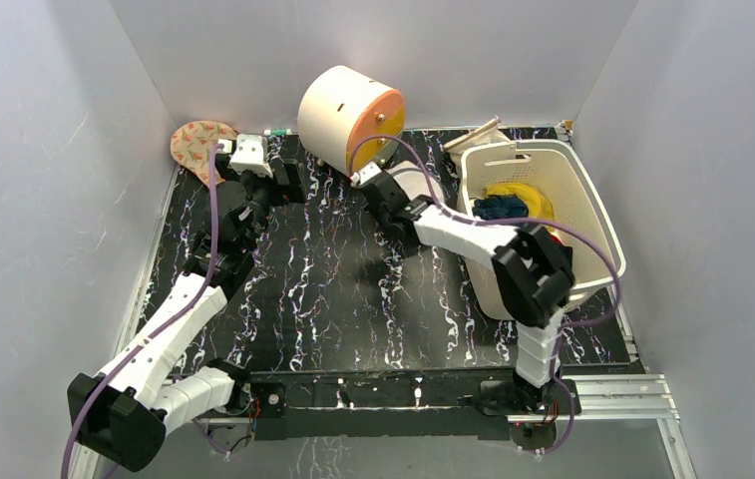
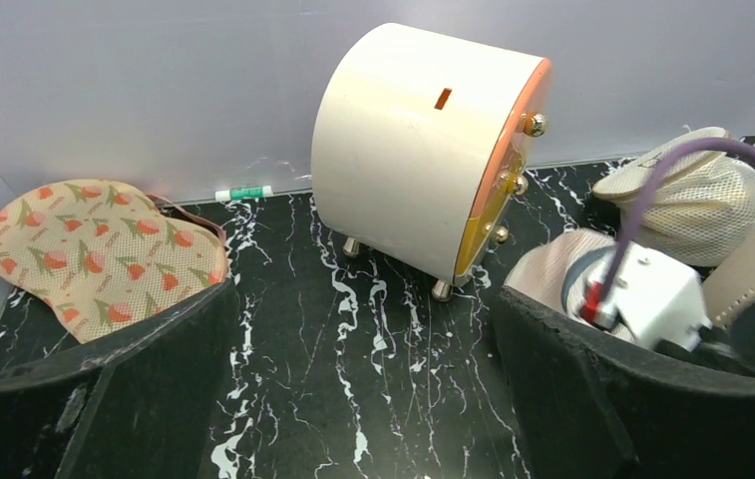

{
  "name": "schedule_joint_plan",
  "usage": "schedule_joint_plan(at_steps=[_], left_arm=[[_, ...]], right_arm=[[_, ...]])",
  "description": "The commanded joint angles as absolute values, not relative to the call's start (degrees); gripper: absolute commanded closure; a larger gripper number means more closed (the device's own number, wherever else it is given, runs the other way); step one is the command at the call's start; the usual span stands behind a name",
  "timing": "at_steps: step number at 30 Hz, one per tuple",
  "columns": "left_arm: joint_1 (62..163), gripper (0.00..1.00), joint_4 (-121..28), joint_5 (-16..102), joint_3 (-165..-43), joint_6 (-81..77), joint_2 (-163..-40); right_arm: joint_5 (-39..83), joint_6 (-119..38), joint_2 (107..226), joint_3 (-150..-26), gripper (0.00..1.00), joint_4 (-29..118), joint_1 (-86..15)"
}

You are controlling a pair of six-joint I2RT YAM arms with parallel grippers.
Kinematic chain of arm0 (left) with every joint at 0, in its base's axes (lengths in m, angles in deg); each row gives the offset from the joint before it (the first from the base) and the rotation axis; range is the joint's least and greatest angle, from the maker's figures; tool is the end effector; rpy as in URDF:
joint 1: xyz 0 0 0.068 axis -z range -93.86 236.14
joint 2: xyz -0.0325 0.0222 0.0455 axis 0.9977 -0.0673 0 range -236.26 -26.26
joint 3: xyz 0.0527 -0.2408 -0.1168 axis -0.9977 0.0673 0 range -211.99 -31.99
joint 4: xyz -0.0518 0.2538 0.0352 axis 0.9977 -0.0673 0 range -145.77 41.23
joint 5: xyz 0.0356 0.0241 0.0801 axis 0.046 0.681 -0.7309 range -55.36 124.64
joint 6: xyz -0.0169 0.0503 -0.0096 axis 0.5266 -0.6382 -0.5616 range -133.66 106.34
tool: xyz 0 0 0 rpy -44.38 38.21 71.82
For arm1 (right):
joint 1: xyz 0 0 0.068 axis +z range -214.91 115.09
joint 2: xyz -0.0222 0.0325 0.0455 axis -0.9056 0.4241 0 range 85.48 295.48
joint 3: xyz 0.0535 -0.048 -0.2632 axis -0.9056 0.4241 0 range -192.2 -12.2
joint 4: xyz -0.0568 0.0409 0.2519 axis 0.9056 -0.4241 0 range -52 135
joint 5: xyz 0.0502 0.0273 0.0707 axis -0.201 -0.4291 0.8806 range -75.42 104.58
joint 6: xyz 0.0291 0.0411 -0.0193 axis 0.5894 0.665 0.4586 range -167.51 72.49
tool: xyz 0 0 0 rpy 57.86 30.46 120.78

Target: Unzip the laundry bag and remove the bra

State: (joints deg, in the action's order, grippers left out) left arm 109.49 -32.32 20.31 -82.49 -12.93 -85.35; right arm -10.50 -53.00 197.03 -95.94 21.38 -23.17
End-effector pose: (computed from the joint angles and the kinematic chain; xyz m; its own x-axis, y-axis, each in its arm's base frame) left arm 0.2266 -0.0882 0.3775 0.1235 -0.0668 -0.9901 0.1606 0.9859 -0.0465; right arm 0.3294 0.2736 0.2148 -0.5418 -0.5996 -0.5889 -0.4597 0.7980 -0.3897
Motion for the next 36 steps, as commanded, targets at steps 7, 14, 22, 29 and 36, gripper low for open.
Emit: schedule_joint_plan(at_steps=[7, 14, 22, 29, 36], left_arm=[[109.21, 0.02, -30.73, 23.46, -82.36, -9.60, -84.18], [109.39, 0.02, -31.05, 27.12, -82.93, -7.52, -86.47], [109.69, 0.02, -26.70, 40.79, -82.00, -6.01, -90.64], [110.66, 0.02, -11.76, 60.44, -73.00, -13.05, -91.82], [115.43, 0.11, -14.67, 63.65, -70.35, -29.93, -92.14]], right_arm=[[18.28, -48.88, 169.14, -71.07, 0.94, 32.93, -20.51], [6.61, -44.14, 158.13, -62.67, 0.81, 30.25, -20.51], [-10.57, -38.35, 154.54, -63.71, 0.70, 23.74, -20.54], [-9.69, -38.31, 153.43, -65.26, 0.52, 23.98, -20.53], [-7.78, -39.02, 151.80, -66.36, 0.43, 22.77, -20.57]])
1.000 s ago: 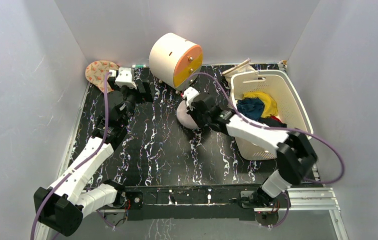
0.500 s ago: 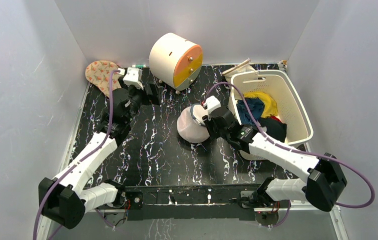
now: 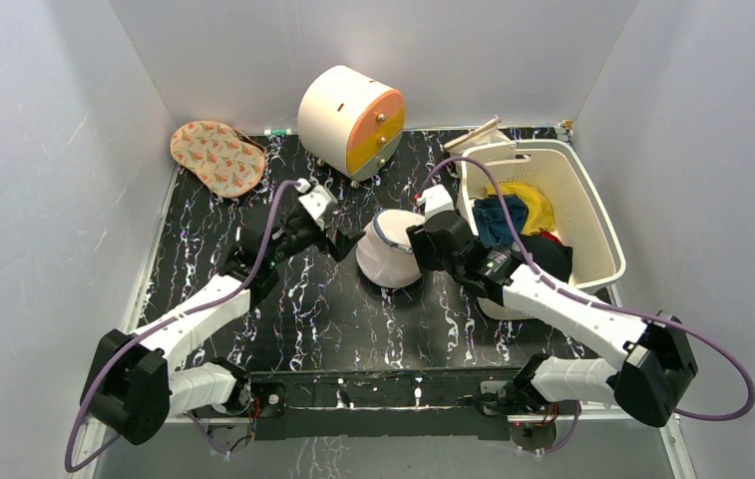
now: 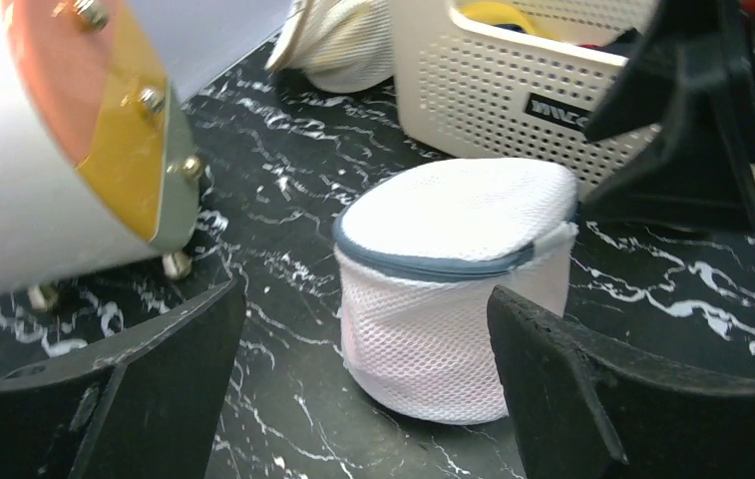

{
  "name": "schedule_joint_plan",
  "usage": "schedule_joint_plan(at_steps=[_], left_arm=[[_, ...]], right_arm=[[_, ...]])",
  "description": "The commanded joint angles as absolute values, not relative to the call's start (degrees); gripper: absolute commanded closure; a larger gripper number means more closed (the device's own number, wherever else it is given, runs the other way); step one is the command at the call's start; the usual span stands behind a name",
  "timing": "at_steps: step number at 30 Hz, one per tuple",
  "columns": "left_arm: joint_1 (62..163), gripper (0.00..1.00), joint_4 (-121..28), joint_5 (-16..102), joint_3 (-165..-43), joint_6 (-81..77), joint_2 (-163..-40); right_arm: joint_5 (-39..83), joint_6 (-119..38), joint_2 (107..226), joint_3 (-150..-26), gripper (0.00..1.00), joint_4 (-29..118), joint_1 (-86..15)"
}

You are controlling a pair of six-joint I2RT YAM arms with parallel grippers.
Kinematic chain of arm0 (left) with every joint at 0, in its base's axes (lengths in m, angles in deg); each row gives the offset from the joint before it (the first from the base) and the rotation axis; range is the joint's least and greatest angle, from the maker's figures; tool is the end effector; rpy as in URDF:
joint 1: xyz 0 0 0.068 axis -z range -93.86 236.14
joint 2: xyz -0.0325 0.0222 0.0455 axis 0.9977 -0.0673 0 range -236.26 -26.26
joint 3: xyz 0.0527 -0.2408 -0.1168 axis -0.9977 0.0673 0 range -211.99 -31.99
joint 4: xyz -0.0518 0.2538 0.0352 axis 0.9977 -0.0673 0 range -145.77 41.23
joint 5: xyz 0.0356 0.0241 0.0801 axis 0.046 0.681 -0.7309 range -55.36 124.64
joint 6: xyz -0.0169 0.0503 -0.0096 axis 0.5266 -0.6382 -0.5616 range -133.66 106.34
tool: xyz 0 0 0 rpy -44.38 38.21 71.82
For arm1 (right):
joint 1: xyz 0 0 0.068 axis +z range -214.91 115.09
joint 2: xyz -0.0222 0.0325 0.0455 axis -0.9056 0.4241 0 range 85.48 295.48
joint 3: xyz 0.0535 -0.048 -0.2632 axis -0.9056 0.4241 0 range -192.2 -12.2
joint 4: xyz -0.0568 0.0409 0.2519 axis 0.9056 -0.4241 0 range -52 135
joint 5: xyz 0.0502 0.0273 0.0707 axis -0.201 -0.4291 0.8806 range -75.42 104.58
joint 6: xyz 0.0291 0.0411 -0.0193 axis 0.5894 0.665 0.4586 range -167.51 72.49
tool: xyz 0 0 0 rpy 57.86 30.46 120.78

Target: Unzip the laundry bag and remove the bra

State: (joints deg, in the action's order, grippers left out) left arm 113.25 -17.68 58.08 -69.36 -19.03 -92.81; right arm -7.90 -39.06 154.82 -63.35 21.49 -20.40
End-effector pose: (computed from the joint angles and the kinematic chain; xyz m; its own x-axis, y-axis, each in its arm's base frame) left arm 0.2291 -0.1332 0.2921 0.1018 0.0442 -0.9938 0.7659 0.6341 0.1067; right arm 0.1937 0.1713 0.2700 -0.5344 -0.3351 -0.7760 -0.3696 0.9183 -0.1420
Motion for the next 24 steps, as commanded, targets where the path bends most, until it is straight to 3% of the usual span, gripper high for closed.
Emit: schedule_joint_plan(at_steps=[1, 9, 18, 24], left_arm=[[116.05, 0.14, -15.53, 64.69, -70.78, -31.48, -93.09], [119.51, 0.27, -15.62, 65.37, -74.90, -33.26, -100.46], [119.65, 0.21, -15.39, 71.79, -80.43, -28.33, -109.83], [120.24, 0.22, -15.45, 73.62, -81.10, -26.45, -112.95]], right_arm=[[-7.40, -38.94, 151.52, -66.36, 0.42, 22.85, -20.58], [-4.67, -38.10, 151.11, -67.00, 0.42, 22.95, -20.53], [-5.44, -37.96, 149.15, -65.46, 0.38, 23.76, -20.57], [-3.53, -36.76, 150.48, -65.55, 0.38, 25.17, -20.55]])
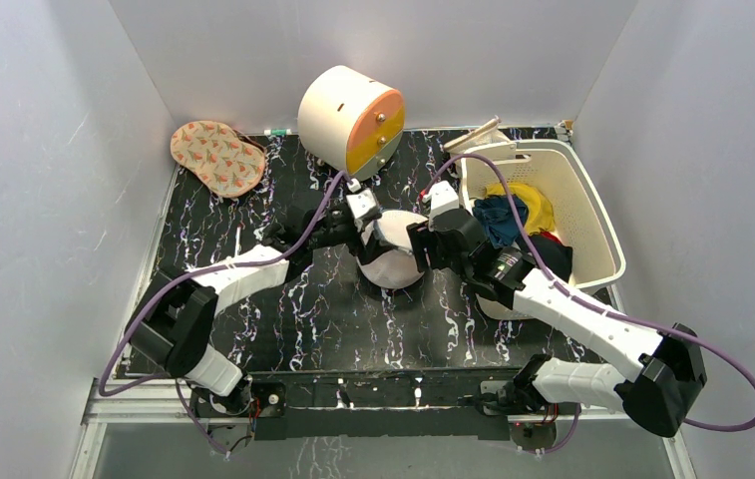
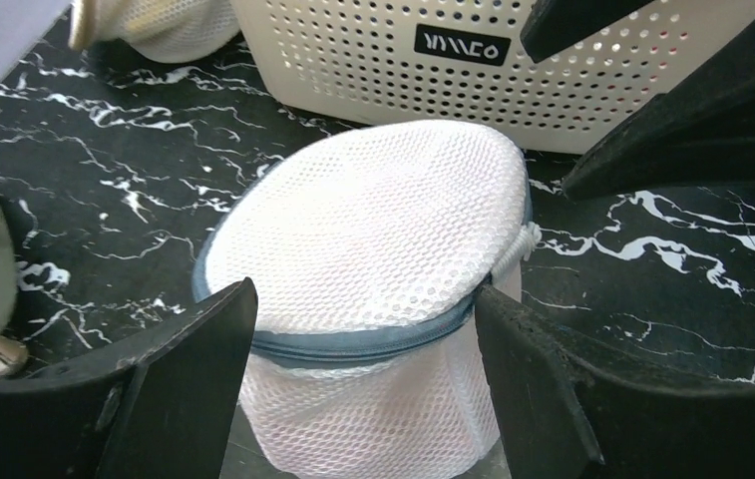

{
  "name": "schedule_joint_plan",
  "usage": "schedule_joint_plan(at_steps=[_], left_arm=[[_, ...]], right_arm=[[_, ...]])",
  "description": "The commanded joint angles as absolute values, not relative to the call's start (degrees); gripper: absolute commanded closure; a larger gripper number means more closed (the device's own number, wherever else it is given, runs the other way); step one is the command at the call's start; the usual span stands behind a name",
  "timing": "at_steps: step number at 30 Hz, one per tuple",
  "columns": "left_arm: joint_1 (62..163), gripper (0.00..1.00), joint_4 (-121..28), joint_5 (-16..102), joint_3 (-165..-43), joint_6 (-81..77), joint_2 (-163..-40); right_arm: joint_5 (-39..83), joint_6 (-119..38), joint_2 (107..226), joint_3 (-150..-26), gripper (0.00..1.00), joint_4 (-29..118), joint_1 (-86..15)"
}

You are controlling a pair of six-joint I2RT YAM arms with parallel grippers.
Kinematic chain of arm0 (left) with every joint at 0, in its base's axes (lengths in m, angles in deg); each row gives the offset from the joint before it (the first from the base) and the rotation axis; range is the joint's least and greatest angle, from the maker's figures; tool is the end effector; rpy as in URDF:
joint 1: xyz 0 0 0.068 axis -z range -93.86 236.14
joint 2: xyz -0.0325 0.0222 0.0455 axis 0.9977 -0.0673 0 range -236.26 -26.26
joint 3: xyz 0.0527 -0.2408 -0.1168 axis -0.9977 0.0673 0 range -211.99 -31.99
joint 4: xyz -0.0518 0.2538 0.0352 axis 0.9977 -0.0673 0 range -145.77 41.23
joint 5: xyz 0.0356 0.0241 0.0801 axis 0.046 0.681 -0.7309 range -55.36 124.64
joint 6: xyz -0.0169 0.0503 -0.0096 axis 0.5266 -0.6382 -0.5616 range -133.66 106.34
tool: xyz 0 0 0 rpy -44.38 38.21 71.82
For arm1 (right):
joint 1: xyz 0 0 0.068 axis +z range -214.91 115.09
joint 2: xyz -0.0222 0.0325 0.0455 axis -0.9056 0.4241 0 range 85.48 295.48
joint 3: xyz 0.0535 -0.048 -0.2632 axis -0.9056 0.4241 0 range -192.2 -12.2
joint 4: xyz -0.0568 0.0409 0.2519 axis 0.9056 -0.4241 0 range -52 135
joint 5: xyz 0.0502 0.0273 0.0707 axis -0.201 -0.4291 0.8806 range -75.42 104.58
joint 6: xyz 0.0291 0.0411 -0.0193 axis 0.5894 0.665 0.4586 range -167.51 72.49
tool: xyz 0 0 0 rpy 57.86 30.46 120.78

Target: Unzip the laundry bag and remove the bra

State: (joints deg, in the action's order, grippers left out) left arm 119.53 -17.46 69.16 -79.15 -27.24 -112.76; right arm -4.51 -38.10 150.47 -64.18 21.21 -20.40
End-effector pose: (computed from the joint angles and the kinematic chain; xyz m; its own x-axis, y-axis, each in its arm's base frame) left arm 0.2675 -0.2005 0.2536 0.1031 0.1636 -0.9811 0.9236 0.3504 0.1555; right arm 0.1842 0.1647 0.2916 -0.4991 -0.2741 -0.8220 -0.3994 0.9146 -0.0625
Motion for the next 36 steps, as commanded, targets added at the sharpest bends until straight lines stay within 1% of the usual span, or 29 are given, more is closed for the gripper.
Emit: schedule_joint_plan(at_steps=[1, 5, 9, 15, 18, 19, 20, 22, 25, 29, 32, 36], left_arm=[[120.43, 0.22, -16.21, 73.75, -81.18, -26.87, -113.19], [122.15, 0.27, -21.11, 71.95, -81.73, -30.71, -114.42], [124.01, 0.42, -19.62, 67.97, -80.22, -32.01, -114.51], [124.36, 0.56, -20.20, 64.62, -80.63, -31.54, -113.82], [124.46, 0.68, -21.92, 64.44, -81.44, -31.93, -113.85], [124.46, 0.75, -22.48, 64.35, -81.91, -31.90, -113.93], [124.44, 0.79, -22.97, 64.26, -82.30, -31.67, -113.97], [124.46, 0.90, -23.97, 64.08, -82.99, -31.39, -113.75], [124.46, 1.00, -23.52, 63.48, -82.75, -29.93, -112.42], [124.46, 1.00, -22.60, 64.72, -81.22, -28.09, -110.09], [124.46, 1.00, -22.29, 65.39, -80.26, -27.64, -108.54], [124.45, 1.00, -22.65, 64.39, -80.31, -27.65, -107.47]], right_arm=[[-3.18, -36.38, 150.76, -65.97, 0.38, 24.99, -20.60], [-2.96, -36.13, 151.41, -66.24, 0.37, 25.65, -20.55], [-2.14, -35.29, 151.86, -66.75, 0.37, 26.21, -20.59], [-2.40, -33.71, 150.87, -66.71, 0.37, 24.49, -20.53], [-1.80, -32.61, 148.86, -66.20, 0.38, 23.56, -20.54], [-1.38, -32.31, 148.06, -65.52, 0.40, 23.79, -20.55], [-1.21, -32.15, 147.14, -64.89, 0.42, 24.12, -20.52], [-1.07, -31.48, 145.64, -63.59, 0.48, 24.97, -20.67], [2.96, -30.89, 144.49, -62.22, 0.54, 27.40, -21.83], [12.36, -30.54, 145.37, -62.59, 0.60, 29.69, -25.87], [20.38, -31.11, 146.95, -63.77, 0.60, 31.23, -28.91], [27.68, -32.72, 150.61, -64.07, 0.60, 32.93, -32.64]])
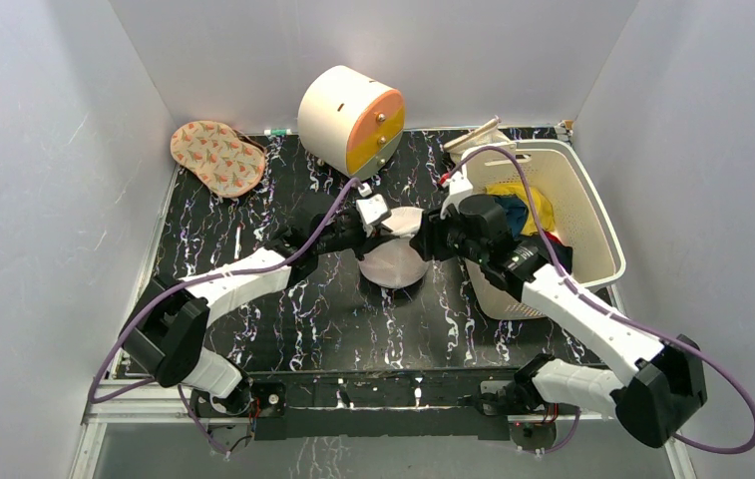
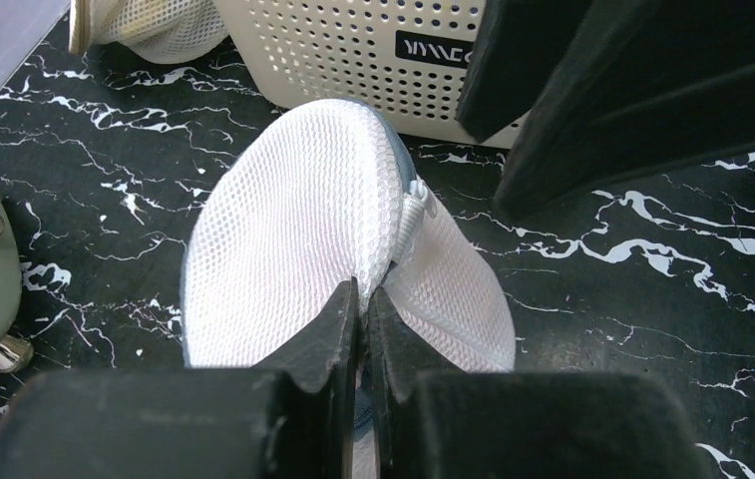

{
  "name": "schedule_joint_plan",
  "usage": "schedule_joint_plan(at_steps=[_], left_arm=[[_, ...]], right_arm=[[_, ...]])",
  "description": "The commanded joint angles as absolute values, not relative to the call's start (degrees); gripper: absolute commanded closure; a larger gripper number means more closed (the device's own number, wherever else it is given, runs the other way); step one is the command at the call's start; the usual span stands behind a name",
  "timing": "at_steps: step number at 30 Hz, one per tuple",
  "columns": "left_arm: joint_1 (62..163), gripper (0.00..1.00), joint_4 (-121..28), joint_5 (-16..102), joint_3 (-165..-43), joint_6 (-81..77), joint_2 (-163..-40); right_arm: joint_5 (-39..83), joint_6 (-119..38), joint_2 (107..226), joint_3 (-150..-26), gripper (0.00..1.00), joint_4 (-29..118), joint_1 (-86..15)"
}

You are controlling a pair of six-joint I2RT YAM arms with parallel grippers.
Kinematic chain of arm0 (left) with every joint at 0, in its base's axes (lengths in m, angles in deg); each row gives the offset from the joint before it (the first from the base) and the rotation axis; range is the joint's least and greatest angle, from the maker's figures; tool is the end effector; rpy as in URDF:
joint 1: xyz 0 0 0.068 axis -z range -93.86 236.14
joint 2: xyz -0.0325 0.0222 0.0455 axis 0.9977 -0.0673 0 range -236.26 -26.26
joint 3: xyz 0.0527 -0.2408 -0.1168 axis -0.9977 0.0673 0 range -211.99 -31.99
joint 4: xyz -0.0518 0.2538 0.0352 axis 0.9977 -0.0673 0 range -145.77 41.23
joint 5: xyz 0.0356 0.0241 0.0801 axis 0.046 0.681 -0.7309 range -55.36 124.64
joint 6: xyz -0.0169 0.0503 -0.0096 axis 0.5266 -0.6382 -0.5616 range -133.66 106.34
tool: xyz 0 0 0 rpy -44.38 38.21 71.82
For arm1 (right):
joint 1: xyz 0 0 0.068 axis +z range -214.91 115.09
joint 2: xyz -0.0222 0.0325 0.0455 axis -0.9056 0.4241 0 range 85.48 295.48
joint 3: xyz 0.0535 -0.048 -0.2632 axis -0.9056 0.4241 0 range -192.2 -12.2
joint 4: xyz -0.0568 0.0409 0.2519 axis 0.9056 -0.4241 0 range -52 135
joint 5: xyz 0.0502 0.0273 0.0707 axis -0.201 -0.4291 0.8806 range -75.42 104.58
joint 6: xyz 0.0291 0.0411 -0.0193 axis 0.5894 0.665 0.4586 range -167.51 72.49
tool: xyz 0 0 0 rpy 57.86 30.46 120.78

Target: Unzip the laundry bag and remove the bra

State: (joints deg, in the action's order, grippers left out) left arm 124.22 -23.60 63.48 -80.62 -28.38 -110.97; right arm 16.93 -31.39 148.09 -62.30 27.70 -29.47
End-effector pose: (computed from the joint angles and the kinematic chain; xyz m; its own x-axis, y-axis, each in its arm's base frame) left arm 0.2509 -0.2184 0.2606 0.0879 0.2138 -0.9729 0.9210 0.3547 0.1611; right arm 0.1994 0.1437 0.2990 -0.5579 -0.0567 -0.8280 -0.4720 0.8423 0.2604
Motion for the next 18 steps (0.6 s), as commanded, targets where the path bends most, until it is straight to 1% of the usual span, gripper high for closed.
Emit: schedule_joint_plan(at_steps=[1, 4, 6, 11, 18], left_arm=[[124.46, 1.00, -22.62, 64.01, -80.16, -27.72, -107.21], [124.44, 1.00, -22.29, 64.35, -79.75, -27.82, -106.45], [124.46, 1.00, -22.26, 64.80, -79.61, -27.75, -106.35], [124.48, 1.00, -22.18, 65.39, -79.79, -27.61, -106.31], [124.46, 1.00, -22.10, 66.19, -79.92, -27.18, -106.20]], right_arm=[[29.91, -32.95, 151.37, -64.12, 0.61, 33.33, -33.75], [33.70, -33.61, 152.76, -64.36, 0.61, 34.76, -35.63], [34.25, -34.48, 153.50, -64.93, 0.64, 34.89, -36.02], [35.91, -34.79, 154.94, -65.33, 0.74, 35.31, -36.98], [37.07, -34.12, 156.34, -64.41, 0.78, 37.34, -37.39]])
